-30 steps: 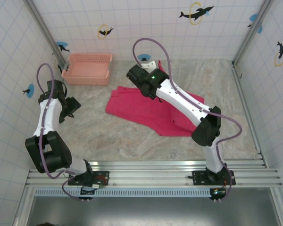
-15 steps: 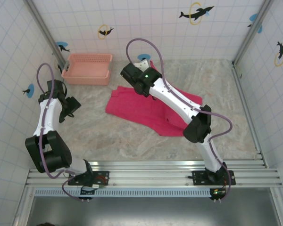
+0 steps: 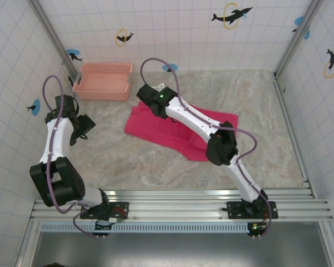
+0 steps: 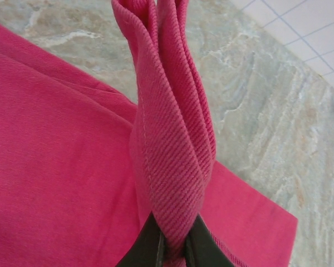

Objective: Roll up the long pants

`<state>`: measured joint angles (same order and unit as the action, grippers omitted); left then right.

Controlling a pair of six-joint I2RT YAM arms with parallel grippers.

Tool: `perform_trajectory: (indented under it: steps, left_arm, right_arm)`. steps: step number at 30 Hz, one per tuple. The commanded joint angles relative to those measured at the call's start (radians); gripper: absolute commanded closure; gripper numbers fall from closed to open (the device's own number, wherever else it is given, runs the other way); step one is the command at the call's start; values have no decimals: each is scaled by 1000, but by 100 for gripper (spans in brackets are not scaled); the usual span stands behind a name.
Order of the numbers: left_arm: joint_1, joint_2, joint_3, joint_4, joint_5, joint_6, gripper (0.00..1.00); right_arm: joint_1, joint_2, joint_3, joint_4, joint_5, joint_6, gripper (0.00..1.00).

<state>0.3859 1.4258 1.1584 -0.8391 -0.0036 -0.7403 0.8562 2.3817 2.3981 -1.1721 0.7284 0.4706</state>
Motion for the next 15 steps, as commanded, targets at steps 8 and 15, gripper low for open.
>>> perform_trajectory:
  steps: [8, 15]
  left_arm:
    - [-8, -45, -34, -15, 11, -11, 10]
    - [-9, -69, -47, -19, 14, -16, 10]
  right_arm:
    - [10, 76, 102, 98, -132, -44, 100]
    - [1, 96, 105, 179, -248, -96, 89]
